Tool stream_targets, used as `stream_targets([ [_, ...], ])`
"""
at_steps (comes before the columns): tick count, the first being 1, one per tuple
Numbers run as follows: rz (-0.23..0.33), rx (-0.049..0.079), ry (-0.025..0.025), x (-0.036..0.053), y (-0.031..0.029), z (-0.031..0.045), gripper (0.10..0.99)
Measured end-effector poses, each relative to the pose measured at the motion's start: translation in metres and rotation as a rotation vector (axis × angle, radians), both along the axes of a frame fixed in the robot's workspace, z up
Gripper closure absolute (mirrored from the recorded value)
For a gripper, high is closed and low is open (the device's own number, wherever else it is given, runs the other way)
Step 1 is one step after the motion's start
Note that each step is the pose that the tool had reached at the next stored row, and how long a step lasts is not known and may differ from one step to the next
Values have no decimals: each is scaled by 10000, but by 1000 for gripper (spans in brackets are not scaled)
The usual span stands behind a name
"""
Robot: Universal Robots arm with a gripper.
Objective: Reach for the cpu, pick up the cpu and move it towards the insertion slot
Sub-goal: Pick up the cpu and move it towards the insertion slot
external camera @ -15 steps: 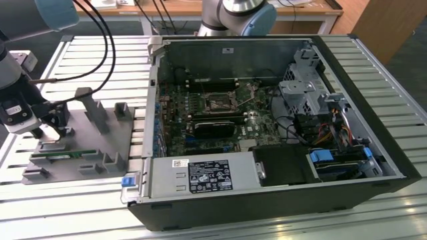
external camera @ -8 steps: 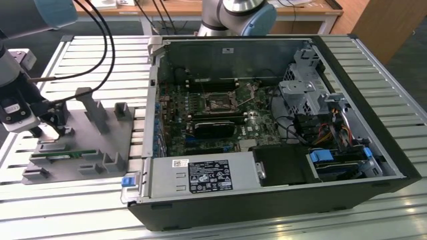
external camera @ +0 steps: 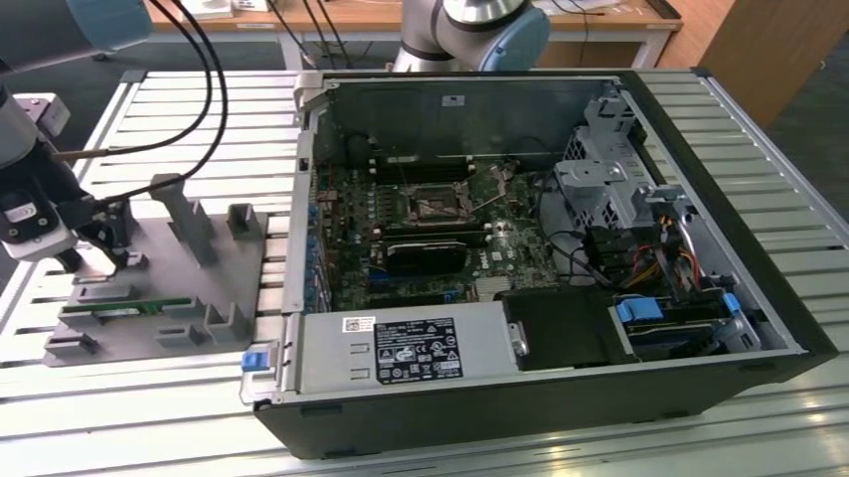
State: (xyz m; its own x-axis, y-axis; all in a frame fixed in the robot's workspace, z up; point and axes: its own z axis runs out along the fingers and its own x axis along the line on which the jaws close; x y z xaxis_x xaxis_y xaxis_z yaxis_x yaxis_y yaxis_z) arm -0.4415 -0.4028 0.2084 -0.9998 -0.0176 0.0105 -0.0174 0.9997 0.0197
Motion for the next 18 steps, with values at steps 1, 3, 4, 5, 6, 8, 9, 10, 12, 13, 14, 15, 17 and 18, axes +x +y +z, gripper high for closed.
stream_targets([
  [1, 0, 0, -1, 0, 0, 3, 545],
  [3, 0, 0, 0, 0, 0, 12, 545],
  [4, 0, 0, 0, 0, 0, 20, 545],
  [5, 0, 0, 0, 0, 0, 23, 545],
  [6, 0, 0, 0, 0, 0, 28, 545],
  [8, 0, 1, -2, 0, 0, 33, 545],
  [9, 0, 1, -2, 0, 0, 35, 545],
  [10, 0, 0, -1, 0, 0, 38, 545],
  [12, 0, 0, 1, 0, 0, 44, 545],
  [13, 0, 0, 1, 0, 0, 46, 545],
  [14, 1, 1, -2, 0, 0, 47, 545],
  [15, 1, 0, -1, 0, 0, 51, 545],
  [17, 1, 0, 0, 0, 0, 59, 545],
  [18, 1, 1, -2, 0, 0, 60, 545],
])
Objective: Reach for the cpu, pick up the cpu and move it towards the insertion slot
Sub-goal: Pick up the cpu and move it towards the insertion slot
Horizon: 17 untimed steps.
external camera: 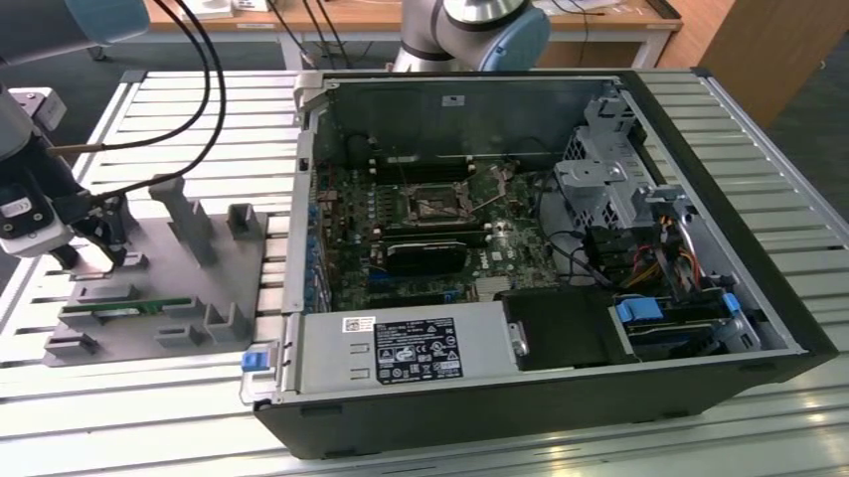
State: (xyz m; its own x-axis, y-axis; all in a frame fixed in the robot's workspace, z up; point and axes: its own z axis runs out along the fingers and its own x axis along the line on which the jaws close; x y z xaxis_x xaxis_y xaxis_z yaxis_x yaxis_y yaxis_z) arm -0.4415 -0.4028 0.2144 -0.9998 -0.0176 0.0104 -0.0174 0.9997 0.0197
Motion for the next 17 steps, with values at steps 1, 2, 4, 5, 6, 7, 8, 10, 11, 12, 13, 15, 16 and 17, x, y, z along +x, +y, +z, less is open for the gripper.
stream_targets([
  [1, 0, 0, 0, 0, 0, 3, 545],
  [2, -1, -1, 2, 0, 0, 7, 545],
  [4, -1, -1, 1, 0, 0, 15, 545],
  [5, -1, -1, 2, 0, 0, 19, 545],
  [6, -1, -1, 2, 0, 0, 24, 545],
  [7, 0, -1, 2, 0, 0, 28, 545],
  [8, 0, -1, 2, 0, 0, 34, 545],
  [10, 0, -1, 1, 0, 1, 52, 545],
  [11, 0, -1, 1, 0, 1, 61, 545],
  [12, -1, -1, 2, 0, 1, 72, 545],
  [13, -1, -1, 1, 0, 1, 80, 545],
  [15, 0, -1, 2, 0, 2, 94, 545],
  [16, -1, -1, 1, 0, 2, 99, 545],
  [17, -1, 0, 1, 0, 2, 102, 545],
])
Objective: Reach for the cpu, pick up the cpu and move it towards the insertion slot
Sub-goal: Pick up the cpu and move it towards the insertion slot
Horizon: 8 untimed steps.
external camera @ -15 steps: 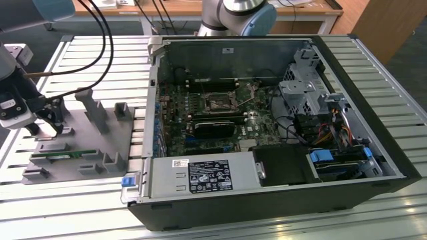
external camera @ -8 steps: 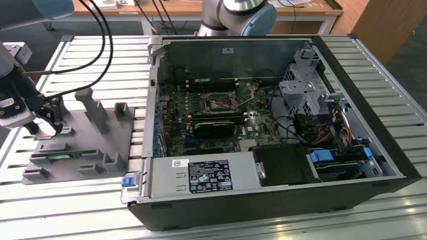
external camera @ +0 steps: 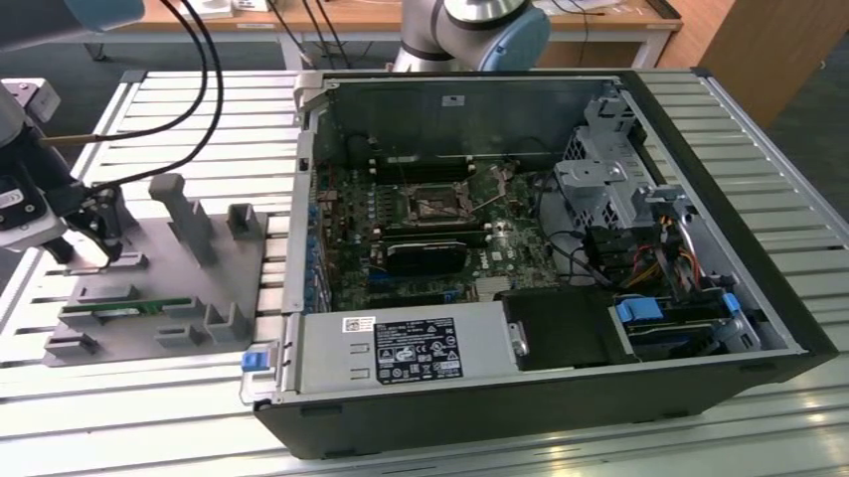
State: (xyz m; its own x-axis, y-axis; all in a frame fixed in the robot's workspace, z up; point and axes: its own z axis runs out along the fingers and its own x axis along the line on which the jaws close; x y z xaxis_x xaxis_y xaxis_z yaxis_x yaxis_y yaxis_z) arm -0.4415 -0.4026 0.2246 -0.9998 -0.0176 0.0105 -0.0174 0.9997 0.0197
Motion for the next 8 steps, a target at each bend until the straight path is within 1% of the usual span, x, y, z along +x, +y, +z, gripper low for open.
stream_targets([
  [8, 0, 0, 0, 0, 1, 36, 545],
])
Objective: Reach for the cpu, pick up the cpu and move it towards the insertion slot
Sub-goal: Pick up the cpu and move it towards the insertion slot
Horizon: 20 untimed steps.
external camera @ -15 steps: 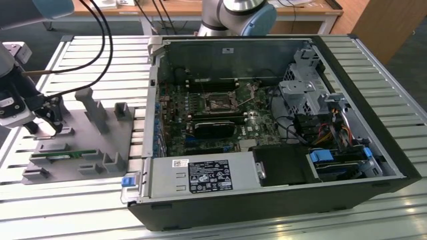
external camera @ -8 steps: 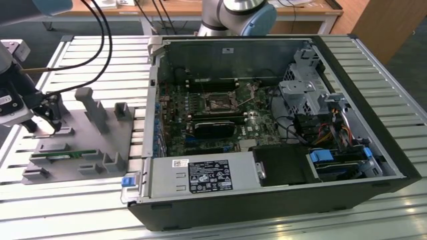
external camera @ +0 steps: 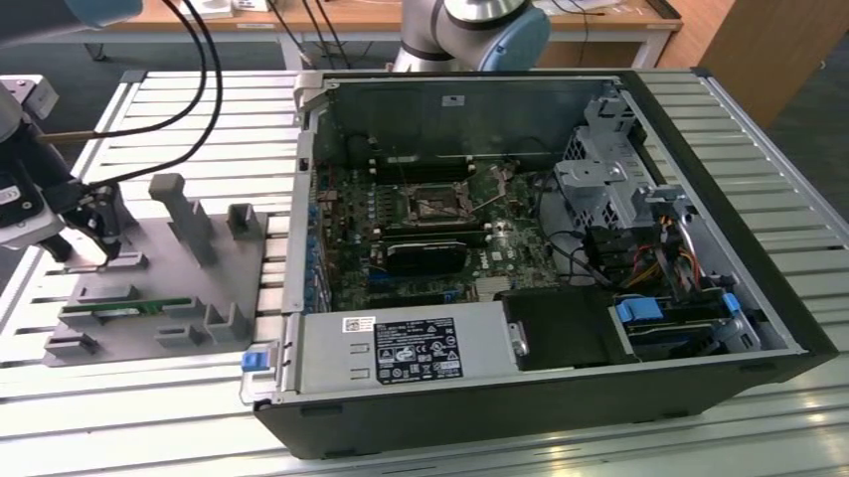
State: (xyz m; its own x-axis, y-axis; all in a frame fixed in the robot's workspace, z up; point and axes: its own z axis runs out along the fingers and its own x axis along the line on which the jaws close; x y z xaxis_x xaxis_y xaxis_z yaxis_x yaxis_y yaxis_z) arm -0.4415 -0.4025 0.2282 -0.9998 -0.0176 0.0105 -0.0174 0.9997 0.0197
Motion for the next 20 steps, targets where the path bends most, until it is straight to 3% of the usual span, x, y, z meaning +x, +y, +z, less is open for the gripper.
stream_targets([
  [20, 0, -1, 1, 0, 4, 87, 545],
])
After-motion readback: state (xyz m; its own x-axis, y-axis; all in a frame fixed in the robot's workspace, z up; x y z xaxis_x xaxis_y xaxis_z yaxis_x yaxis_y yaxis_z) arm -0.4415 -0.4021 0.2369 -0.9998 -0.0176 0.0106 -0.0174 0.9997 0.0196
